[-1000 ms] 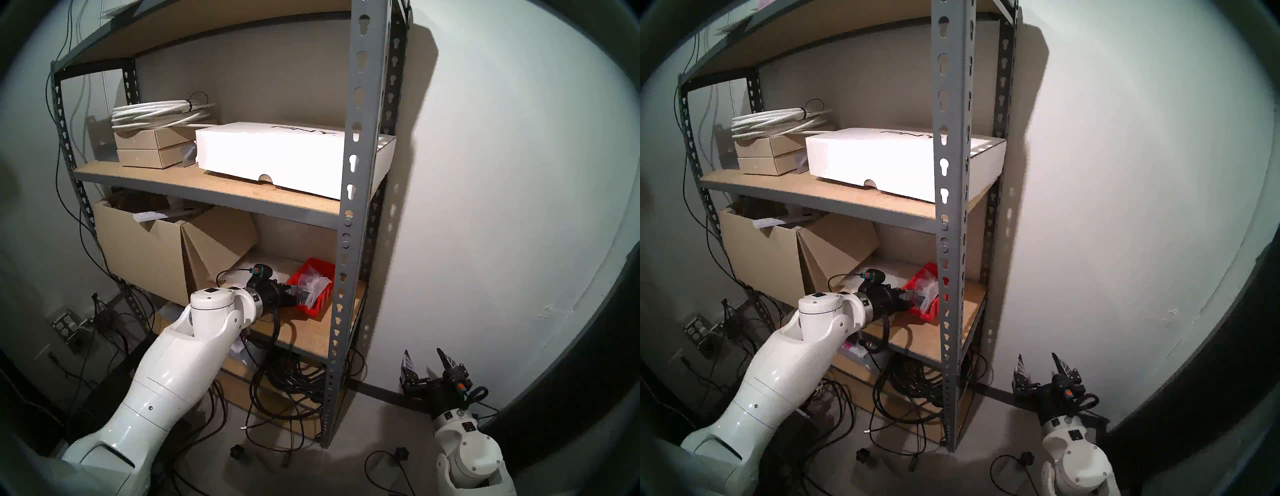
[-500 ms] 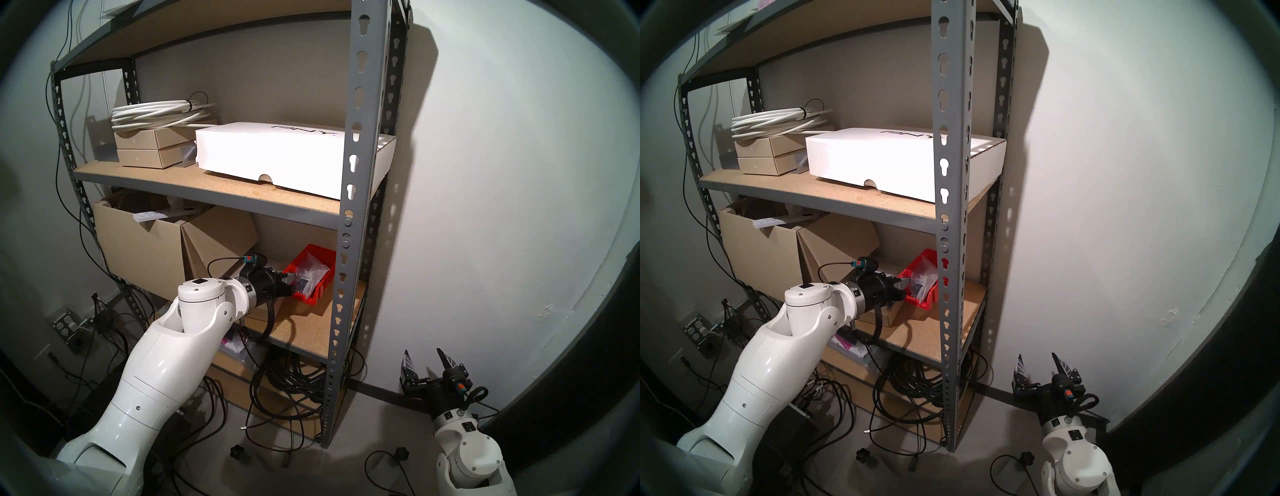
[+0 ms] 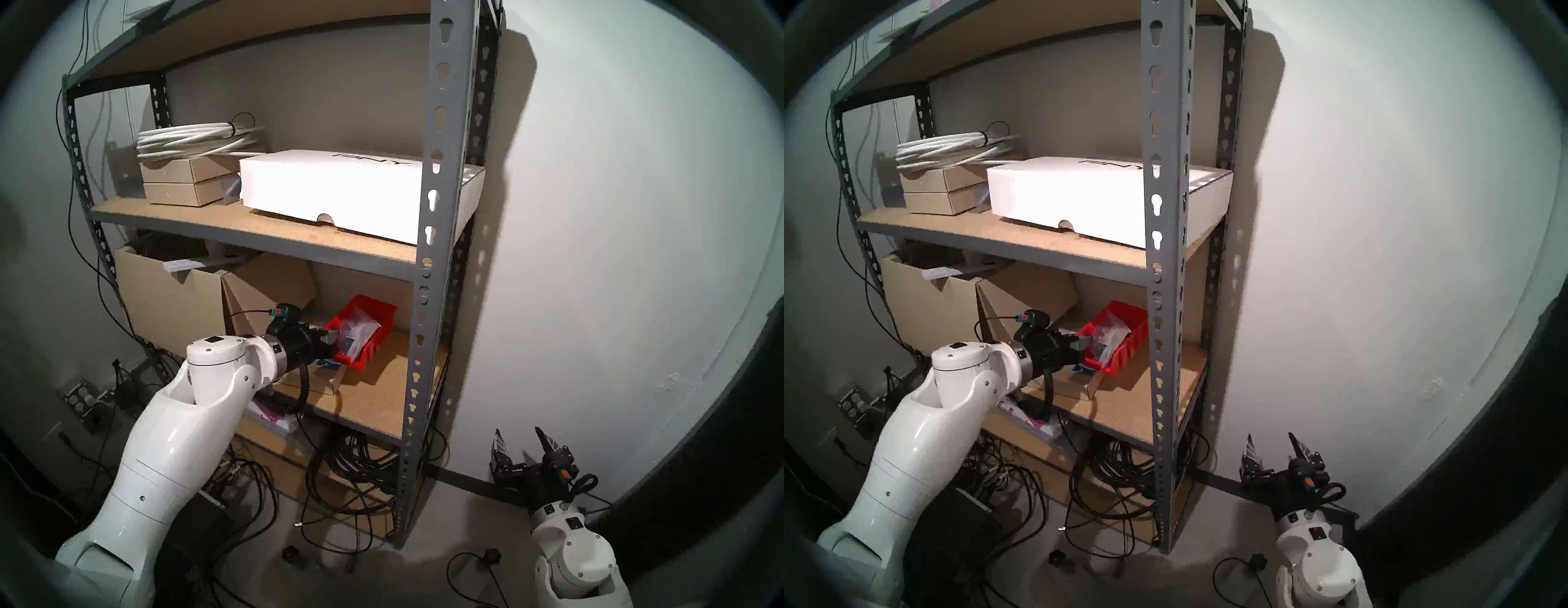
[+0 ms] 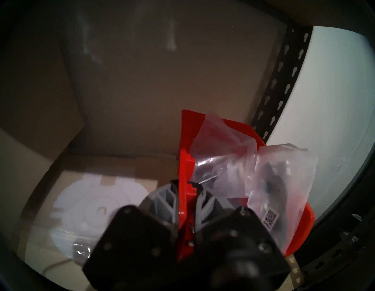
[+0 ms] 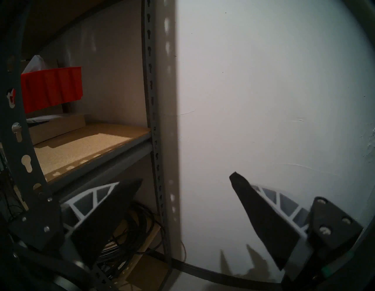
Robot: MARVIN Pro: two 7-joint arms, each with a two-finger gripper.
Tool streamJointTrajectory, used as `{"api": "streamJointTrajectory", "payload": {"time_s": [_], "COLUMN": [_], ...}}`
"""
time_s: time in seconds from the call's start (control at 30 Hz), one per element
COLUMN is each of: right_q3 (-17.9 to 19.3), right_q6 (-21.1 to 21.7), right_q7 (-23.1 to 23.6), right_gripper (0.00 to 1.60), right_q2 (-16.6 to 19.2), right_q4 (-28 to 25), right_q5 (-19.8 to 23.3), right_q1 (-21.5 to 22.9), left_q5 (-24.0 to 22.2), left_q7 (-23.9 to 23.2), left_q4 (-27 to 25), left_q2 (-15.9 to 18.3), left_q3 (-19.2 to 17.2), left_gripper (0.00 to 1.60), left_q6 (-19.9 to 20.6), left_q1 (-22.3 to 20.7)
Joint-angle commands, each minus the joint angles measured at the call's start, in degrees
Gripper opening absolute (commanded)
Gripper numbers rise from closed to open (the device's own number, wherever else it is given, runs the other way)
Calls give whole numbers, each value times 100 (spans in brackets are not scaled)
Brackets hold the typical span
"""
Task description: Organize the rack shelf by putting things into a case
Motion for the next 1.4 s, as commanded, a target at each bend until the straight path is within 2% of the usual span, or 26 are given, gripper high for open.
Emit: {"api": "streamJointTrajectory", "payload": {"time_s": [0.0, 0.5, 0.9, 1.33, 1.37], "right_q3": [0, 0, 0, 0, 0], "right_q6": [-15, -15, -15, -15, -15], "right_q7": [0, 0, 0, 0, 0], "right_gripper": [160, 160, 160, 160, 160], "right_q2": [1, 1, 1, 1, 1], "right_q4": [-119, -120, -120, -120, -120], "right_q5": [1, 1, 1, 1, 1], "right_q1": [7, 6, 6, 6, 6], "left_q5": [-109, -127, -3, 100, 94], "left_q7": [-63, -230, -282, -462, -453], "left_q4": [-136, 349, 750, 897, 889], "left_q2": [101, 230, 271, 315, 297], "left_q3": [-275, -427, -356, -310, -328], "left_gripper": [0, 0, 0, 0, 19], "left_q6": [-72, -92, -212, -255, -253], "left_q1": [-14, -151, -259, -328, -320]}}
